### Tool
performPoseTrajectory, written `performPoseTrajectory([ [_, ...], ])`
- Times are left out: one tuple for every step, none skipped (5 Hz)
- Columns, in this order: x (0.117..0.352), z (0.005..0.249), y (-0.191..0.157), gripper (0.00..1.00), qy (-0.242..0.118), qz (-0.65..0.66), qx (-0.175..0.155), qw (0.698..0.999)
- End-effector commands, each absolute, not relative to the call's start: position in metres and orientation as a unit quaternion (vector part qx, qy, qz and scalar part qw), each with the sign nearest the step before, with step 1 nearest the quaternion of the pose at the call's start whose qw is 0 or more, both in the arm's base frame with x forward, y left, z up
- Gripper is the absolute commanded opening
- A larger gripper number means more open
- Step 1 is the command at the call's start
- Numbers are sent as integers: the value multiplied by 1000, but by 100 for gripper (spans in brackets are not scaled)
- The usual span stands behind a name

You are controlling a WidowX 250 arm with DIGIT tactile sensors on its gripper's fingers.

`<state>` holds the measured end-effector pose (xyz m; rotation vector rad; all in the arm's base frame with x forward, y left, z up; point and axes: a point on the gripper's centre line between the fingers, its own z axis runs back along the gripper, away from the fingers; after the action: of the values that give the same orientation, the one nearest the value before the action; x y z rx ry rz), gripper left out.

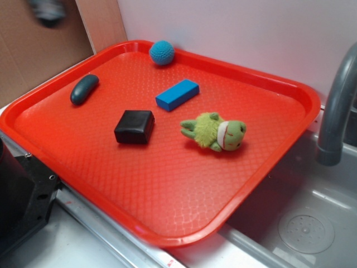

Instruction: Grab the green animal.

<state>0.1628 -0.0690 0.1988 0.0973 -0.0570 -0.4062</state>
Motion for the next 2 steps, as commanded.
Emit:
performPoseTrajectory([
  [196,174,-116,100,-99,-304,59,946],
  [202,155,-126,100,-94,-350,49,931],
])
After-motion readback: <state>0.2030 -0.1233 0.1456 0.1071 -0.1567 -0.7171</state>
